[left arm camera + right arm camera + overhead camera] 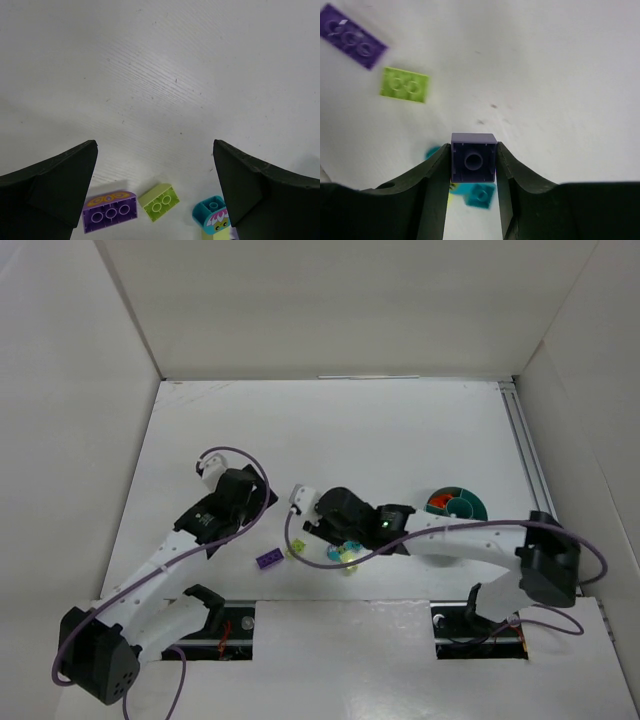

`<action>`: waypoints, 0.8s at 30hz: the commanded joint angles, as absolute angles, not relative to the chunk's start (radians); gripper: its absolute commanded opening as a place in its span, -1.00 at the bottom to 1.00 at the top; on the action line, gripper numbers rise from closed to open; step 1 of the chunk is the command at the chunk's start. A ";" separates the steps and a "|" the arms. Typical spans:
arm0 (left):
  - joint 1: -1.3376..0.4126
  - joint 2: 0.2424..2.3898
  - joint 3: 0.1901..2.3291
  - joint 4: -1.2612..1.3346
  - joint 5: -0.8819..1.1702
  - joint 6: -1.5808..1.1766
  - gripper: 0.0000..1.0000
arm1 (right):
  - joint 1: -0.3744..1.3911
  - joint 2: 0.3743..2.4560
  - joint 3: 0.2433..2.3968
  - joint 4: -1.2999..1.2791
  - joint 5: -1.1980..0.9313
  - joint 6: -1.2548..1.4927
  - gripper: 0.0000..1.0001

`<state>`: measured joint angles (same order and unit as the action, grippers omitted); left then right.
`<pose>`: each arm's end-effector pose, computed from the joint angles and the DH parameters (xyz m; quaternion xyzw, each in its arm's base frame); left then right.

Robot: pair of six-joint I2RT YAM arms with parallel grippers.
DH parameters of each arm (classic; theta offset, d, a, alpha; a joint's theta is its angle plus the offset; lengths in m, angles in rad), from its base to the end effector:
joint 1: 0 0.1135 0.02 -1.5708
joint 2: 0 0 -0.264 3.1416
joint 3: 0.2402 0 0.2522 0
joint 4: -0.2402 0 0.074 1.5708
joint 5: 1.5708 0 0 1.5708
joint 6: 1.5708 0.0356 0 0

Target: Sort the legos into containers by color

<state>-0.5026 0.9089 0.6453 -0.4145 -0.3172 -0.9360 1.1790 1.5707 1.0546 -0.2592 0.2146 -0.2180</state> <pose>0.1752 -0.0836 0.2482 -0.2581 0.8552 -0.1737 0.4145 0.1370 0.3116 0.2327 -0.5577 0.7286 0.0905 0.3871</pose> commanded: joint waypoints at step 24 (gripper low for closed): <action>-0.500 1.069 0.618 -0.140 -0.160 -0.752 1.00 | 0.517 0.647 0.807 -1.094 0.505 0.446 -0.46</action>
